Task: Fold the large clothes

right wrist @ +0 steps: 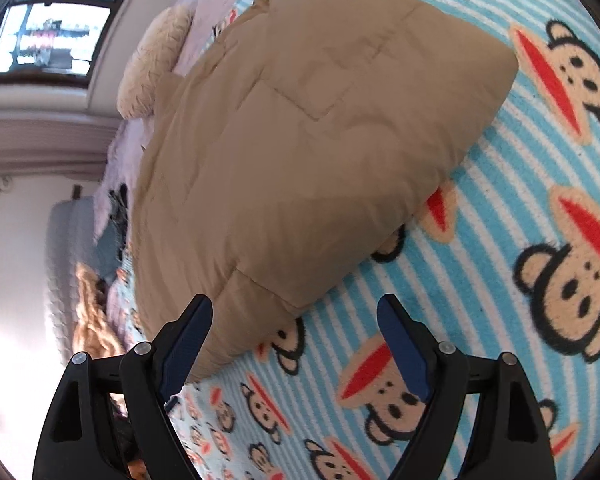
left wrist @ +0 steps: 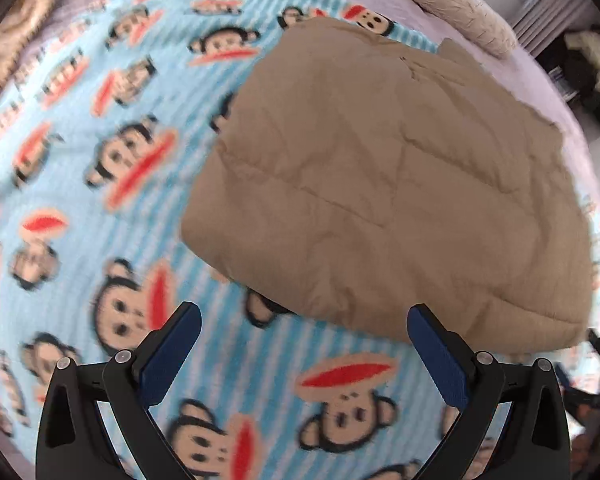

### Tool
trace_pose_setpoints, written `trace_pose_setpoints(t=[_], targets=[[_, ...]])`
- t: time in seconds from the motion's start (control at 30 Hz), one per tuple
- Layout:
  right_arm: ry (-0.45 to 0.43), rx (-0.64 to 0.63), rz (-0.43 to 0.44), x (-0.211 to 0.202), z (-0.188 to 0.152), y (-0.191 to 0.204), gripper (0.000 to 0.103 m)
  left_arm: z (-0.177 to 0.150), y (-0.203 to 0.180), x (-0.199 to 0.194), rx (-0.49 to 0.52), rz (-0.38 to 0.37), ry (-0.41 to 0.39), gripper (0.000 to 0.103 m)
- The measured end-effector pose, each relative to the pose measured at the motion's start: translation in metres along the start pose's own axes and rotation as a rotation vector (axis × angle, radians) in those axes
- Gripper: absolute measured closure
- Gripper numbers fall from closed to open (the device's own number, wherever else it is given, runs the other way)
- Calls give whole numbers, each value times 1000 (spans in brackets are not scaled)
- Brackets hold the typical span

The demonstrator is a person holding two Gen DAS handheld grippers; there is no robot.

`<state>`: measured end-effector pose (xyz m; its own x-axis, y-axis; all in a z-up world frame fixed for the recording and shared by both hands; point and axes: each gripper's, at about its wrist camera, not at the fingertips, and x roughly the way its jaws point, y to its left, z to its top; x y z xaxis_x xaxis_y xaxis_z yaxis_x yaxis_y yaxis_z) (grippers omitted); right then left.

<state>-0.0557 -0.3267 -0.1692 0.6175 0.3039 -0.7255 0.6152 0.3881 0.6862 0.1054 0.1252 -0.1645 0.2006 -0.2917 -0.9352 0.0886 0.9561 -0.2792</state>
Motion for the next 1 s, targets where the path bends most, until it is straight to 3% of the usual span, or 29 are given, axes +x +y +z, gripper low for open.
trace_pose_setpoints(t=[0.13, 0.3, 0.6, 0.63, 0.73, 1.0], targets=[[-15, 40, 53, 0, 4, -8, 16, -4, 15, -5, -133, -215, -6, 0], [-3, 118, 97, 9, 11, -20, 16, -9, 20, 3, -197, -316, 22, 0], [-65, 202, 157, 18, 29, -38, 15, -1, 27, 34, -266, -392, 62, 0], [-67, 209, 171, 20, 32, -38, 3, 1, 26, 37, -267, -394, 58, 0], [-81, 216, 220, 23, 42, -34, 0, 10, 24, 46, -265, -393, 48, 0], [-12, 240, 259, 46, 58, -34, 0, 37, 19, 68, -325, -410, 0, 0]])
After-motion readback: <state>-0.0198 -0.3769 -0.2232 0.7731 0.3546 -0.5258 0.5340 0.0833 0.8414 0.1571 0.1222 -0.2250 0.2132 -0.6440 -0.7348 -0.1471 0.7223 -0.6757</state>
